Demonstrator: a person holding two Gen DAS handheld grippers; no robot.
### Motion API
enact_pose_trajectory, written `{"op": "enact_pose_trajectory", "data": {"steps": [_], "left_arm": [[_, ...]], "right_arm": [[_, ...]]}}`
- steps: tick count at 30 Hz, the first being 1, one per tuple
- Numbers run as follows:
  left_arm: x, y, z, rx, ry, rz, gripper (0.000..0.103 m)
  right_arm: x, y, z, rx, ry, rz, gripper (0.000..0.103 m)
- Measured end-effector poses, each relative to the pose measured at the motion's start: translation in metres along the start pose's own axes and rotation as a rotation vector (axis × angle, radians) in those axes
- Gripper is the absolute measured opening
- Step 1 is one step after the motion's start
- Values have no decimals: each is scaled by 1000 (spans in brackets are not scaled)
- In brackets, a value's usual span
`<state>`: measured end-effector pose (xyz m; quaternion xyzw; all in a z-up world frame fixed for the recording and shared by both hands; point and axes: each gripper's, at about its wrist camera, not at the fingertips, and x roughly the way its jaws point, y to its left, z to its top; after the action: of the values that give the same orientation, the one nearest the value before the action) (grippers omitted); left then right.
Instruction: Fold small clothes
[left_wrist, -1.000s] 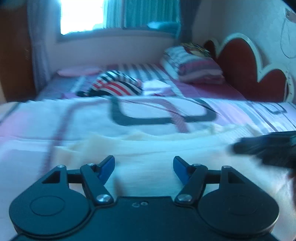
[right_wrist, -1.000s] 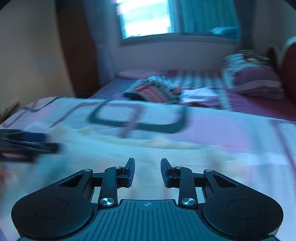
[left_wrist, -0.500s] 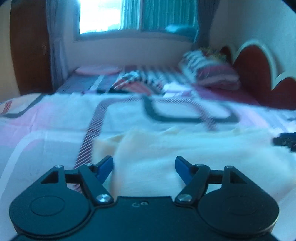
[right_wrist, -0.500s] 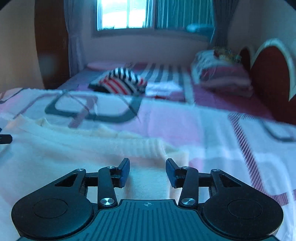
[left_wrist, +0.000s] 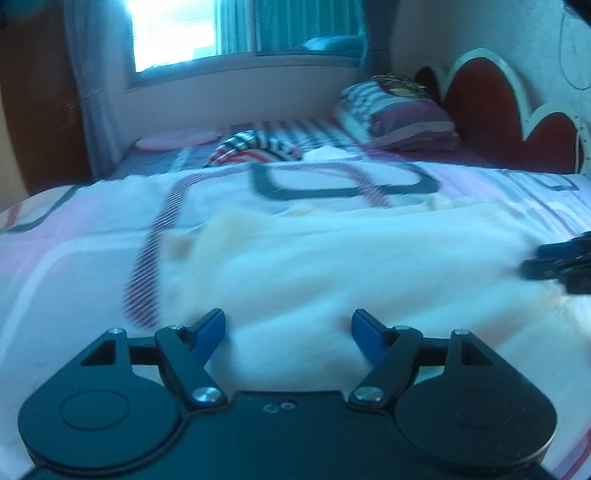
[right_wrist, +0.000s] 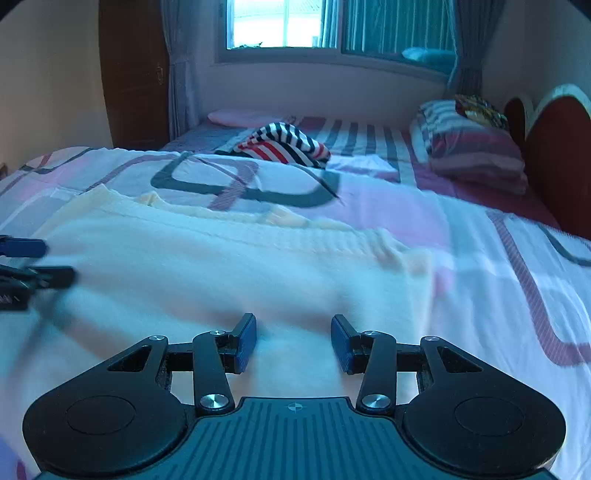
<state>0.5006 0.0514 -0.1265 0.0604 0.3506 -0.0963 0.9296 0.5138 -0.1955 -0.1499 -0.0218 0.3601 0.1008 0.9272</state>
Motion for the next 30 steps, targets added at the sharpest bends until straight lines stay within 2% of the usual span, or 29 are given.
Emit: {"op": "enact_pose_trajectory", "data": {"steps": [2,3,5,9,11,12,13,16,18,20,22,25,30], "left_arm": [[-12,1,-1,-5,4,11,73],[-24,-3,-3,-8,-15,9,73],[-44,-11,-11,-26,-39,-29,73],[-69,-35,-38,-47,-19,-80,73],[-69,-46,-55,-46,27,-67,74],[-70,-50,-62,-32,18,-50,74],[-73,-53,-65,-13,5,-30,74],[-86,-55,-59,-25,-3,-28,73],[-92,-58,-55,-28,-28,-38,73],[-90,-62,-56,-11,-5,-14,73],[-86,-59,-59,-18,15,-18,73],[-85,-46,-71,-33,31,18,75],[-94,-12,-79,-94,34,46,76]], "right_arm": [[-14,4,1,-19,-5,-24,43],[-24,8,1,-14,-26,-8,43],[-44,22,-5,5,-56,58,43],[-72,67,-37,-47,-22,156,43],[-73,85,-57,-68,24,158,43],[-72,91,-68,-69,35,150,43],[-74,94,-75,-70,10,134,43],[-82,97,-75,-36,9,114,44],[-91,102,-72,-35,-17,155,43],[-93,110,-72,-54,-8,146,43],[-88,108,-74,-35,23,141,43],[-88,99,-79,-21,29,101,43],[-104,51,-90,69,35,-3,43]]}}
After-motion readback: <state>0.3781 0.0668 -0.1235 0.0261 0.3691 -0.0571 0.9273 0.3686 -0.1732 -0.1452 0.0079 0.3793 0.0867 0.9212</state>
